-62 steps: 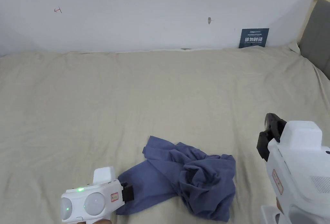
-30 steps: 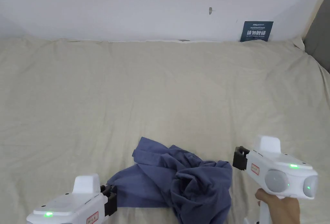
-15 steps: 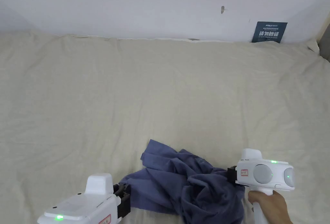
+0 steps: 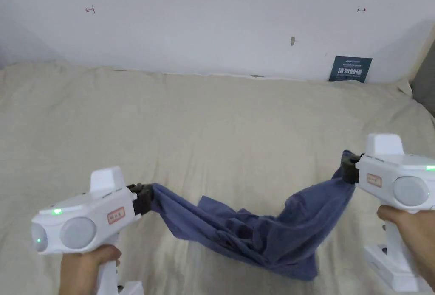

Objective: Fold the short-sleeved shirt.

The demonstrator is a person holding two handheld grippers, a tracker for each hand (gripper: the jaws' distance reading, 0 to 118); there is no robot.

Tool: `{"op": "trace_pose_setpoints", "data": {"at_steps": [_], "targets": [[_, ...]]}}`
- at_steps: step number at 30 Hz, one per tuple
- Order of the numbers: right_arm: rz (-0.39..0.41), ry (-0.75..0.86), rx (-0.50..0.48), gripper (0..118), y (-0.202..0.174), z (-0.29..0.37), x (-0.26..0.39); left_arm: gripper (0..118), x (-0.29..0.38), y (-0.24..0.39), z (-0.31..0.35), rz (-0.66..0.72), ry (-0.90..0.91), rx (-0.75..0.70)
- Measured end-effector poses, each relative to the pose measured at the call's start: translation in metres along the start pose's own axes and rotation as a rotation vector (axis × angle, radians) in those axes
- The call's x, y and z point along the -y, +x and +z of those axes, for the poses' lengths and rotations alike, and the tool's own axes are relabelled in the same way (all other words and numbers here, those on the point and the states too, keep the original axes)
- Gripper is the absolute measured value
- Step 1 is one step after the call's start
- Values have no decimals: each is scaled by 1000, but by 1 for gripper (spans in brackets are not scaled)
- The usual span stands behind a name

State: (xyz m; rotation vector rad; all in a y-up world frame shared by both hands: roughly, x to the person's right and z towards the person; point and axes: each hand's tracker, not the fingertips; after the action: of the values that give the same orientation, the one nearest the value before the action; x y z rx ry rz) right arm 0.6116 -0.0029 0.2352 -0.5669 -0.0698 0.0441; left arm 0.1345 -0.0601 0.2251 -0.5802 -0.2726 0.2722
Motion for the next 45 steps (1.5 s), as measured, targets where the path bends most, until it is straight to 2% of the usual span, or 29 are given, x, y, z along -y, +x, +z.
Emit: {"op": "trace_pose_setpoints", "data": {"at_steps": [9,14,18,23,29,36,39,45], "targets": [[-25,254,65,11,24,48,-126,4,-169,6,33,-65,273,-94],[-16,336,79,11,24,45,-181,4,-244,20,36,-141,366,-178],[16,384,75,11,20,36,-208,4,-284,27,30,-166,446,-213],[-17,411,60,11,18,17,-224,4,-310,29,5,-185,468,-270],[-82,370,21,11,17,-22,-208,4,-291,15,-36,-221,440,-323],[-135,241,-10,11,12,-69,-144,4,-224,-17,-67,-226,344,-334],[-163,167,-32,11,10,-81,-109,4,-185,-28,-64,-233,289,-326],[-169,82,-34,11,3,-73,-29,4,-96,-47,-33,-250,196,-318]]}}
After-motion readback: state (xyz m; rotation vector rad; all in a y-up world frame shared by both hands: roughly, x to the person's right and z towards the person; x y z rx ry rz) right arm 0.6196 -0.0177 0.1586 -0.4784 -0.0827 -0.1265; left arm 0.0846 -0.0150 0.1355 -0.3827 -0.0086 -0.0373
